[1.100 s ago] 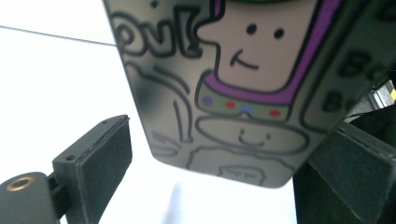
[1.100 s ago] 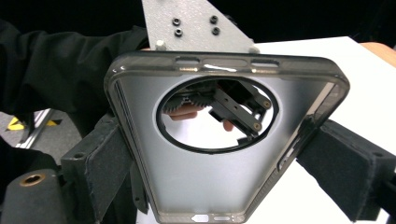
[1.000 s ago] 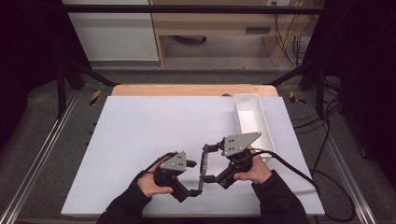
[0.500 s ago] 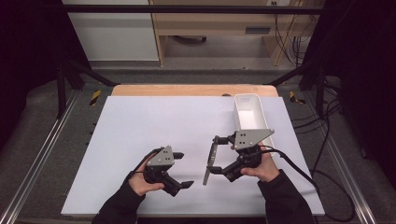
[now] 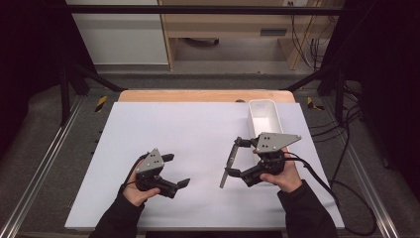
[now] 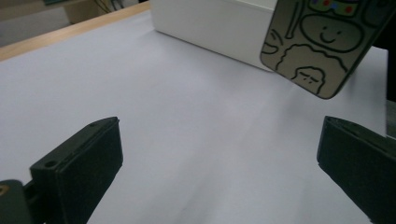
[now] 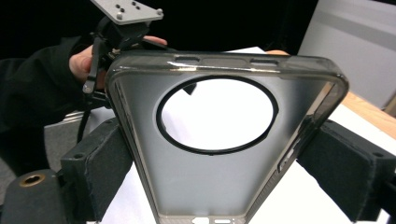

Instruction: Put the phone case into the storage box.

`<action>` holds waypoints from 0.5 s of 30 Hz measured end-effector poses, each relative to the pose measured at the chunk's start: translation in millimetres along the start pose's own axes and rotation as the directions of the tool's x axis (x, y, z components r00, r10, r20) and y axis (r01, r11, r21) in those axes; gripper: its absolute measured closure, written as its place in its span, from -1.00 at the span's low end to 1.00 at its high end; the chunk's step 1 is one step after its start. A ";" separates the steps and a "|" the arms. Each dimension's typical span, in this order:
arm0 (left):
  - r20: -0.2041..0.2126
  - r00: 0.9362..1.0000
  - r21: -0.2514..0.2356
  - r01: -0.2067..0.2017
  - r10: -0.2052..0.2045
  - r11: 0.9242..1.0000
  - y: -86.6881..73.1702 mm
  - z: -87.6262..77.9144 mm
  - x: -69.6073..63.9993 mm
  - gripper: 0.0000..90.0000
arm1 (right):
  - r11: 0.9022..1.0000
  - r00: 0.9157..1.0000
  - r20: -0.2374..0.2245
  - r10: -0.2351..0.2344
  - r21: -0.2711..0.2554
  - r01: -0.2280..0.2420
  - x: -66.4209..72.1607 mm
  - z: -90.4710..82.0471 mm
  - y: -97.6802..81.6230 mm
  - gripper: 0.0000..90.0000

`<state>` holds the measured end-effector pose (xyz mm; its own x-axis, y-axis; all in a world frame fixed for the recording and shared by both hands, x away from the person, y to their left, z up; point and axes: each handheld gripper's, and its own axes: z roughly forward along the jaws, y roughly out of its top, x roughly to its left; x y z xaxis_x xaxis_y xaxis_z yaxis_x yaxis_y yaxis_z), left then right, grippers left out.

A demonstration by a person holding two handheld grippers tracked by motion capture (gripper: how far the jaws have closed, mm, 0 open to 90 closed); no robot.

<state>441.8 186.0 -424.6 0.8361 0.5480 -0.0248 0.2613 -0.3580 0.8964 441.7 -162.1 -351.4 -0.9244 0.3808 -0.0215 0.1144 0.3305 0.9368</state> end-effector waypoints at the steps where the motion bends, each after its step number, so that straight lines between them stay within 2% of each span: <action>1: -0.013 1.000 -0.003 0.007 -0.007 1.000 -1.5 -2.5 2.0 -1.00 | 1.000 1.000 0.003 0.002 -0.001 -0.002 -0.2 -0.4 0.2 -0.73; 5: -0.060 0.998 -0.028 0.019 -0.021 0.999 -6.1 -11.5 7.3 -1.00 | 1.000 1.000 0.022 0.008 -0.009 -0.008 -1.5 -2.5 1.7 -0.73; 15: -0.136 0.989 -0.073 0.045 -0.055 0.996 -18.7 -31.3 17.1 -1.00 | 0.999 0.997 0.077 0.032 -0.024 -0.031 -4.5 -8.6 5.0 -0.74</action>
<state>436.1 225.7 -428.0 0.7470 0.6647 -0.0136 0.2628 -0.2764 0.9244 443.3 -169.6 -343.6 -0.8896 0.4565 -0.0178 0.1340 0.2980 0.9451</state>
